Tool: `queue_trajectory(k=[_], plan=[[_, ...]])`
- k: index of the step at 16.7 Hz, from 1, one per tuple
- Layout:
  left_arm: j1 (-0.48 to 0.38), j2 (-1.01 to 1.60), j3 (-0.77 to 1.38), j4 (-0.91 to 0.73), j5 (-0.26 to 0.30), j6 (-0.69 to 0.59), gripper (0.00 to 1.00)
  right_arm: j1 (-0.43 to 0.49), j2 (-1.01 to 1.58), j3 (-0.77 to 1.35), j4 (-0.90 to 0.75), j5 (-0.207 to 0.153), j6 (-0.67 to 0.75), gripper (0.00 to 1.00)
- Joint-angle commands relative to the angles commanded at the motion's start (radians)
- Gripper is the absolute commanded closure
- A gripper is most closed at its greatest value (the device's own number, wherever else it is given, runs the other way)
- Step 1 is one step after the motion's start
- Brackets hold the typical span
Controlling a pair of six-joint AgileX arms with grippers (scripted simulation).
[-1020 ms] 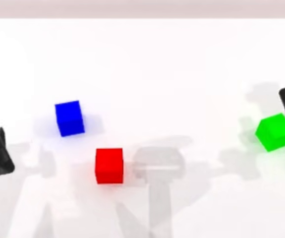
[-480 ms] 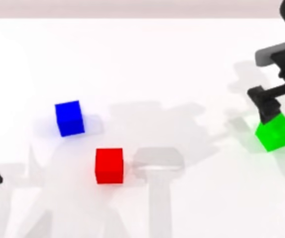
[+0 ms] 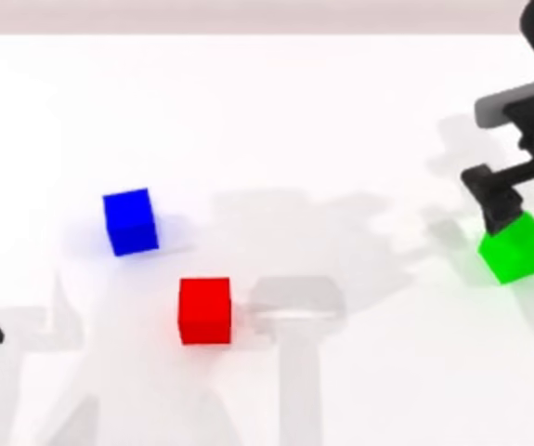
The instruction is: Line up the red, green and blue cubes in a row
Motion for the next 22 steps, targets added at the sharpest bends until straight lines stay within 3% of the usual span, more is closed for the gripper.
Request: queue_trajectory(k=[7, 12, 22], plan=[[0.0, 0.0, 0.0, 0.0, 0.0, 0.0, 0.0, 0.005, 0.087, -0.155, 0.248, 0.001, 0.004, 0.0], [0.0, 0.0, 0.0, 0.0, 0.0, 0.0, 0.0, 0.005, 0.097, -0.169, 0.267, 0.001, 0.004, 0.0], [0.0, 0.0, 0.0, 0.0, 0.0, 0.0, 0.0, 0.005, 0.097, -0.169, 0.267, 0.001, 0.004, 0.75]])
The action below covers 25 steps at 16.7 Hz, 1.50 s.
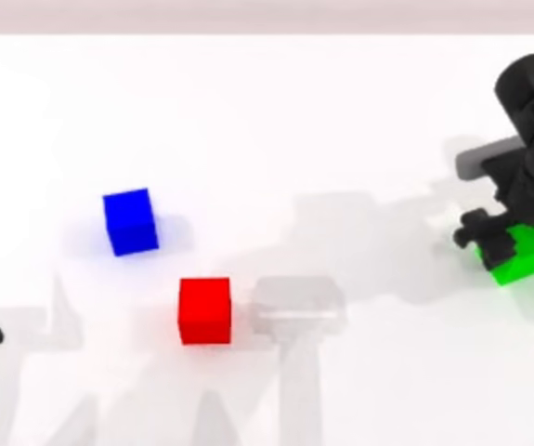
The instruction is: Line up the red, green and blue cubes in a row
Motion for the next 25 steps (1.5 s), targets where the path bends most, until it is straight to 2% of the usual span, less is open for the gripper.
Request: queue_trajectory(k=[3, 4, 13, 20, 25], plan=[[0.0, 0.0, 0.0, 0.0, 0.0, 0.0, 0.0, 0.0, 0.0, 0.0, 0.0, 0.0, 0.0, 0.98], [0.0, 0.0, 0.0, 0.0, 0.0, 0.0, 0.0, 0.0, 0.0, 0.0, 0.0, 0.0, 0.0, 1.0], [0.0, 0.0, 0.0, 0.0, 0.0, 0.0, 0.0, -0.001, -0.003, 0.004, -0.005, 0.001, 0.0, 1.0], [0.0, 0.0, 0.0, 0.0, 0.0, 0.0, 0.0, 0.005, -0.08, 0.141, -0.227, 0.0, -0.002, 1.0], [0.0, 0.0, 0.0, 0.0, 0.0, 0.0, 0.0, 0.001, -0.091, 0.155, -0.248, 0.0, 0.0, 1.0]])
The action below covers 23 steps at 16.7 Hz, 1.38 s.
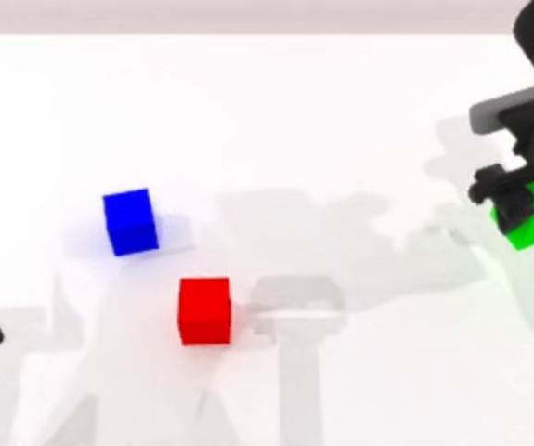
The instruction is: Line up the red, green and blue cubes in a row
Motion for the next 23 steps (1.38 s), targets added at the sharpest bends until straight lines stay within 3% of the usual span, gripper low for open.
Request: queue_trajectory(k=[3, 6, 17, 23], plan=[[0.0, 0.0, 0.0, 0.0, 0.0, 0.0, 0.0, 0.028, 0.012, 0.019, -0.009, 0.0, 0.036, 1.0], [0.0, 0.0, 0.0, 0.0, 0.0, 0.0, 0.0, 0.112, 0.045, 0.076, -0.037, 0.001, 0.164, 1.0], [0.0, 0.0, 0.0, 0.0, 0.0, 0.0, 0.0, 0.558, 0.162, 0.31, -0.16, 0.001, 0.912, 1.0], [0.0, 0.0, 0.0, 0.0, 0.0, 0.0, 0.0, 0.611, 0.163, 0.335, -0.166, 0.003, 0.982, 1.0]])
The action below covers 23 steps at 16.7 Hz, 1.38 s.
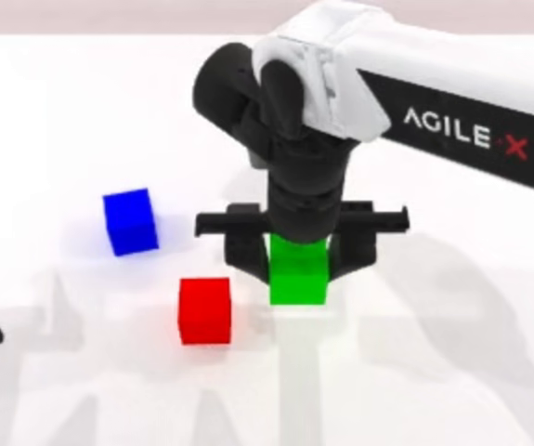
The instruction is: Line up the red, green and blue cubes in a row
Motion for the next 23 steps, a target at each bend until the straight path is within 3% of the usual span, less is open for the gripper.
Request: queue_trajectory(k=[3, 10, 14, 23], plan=[[0.0, 0.0, 0.0, 0.0, 0.0, 0.0, 0.0, -0.003, 0.0, -0.018, 0.019, -0.001, -0.001, 1.0], [0.0, 0.0, 0.0, 0.0, 0.0, 0.0, 0.0, 0.002, 0.051, -0.183, 0.237, 0.0, 0.003, 1.0], [0.0, 0.0, 0.0, 0.0, 0.0, 0.0, 0.0, 0.003, 0.055, -0.193, 0.248, 0.001, 0.004, 1.0], [0.0, 0.0, 0.0, 0.0, 0.0, 0.0, 0.0, 0.003, 0.055, -0.193, 0.248, 0.001, 0.004, 0.32]])
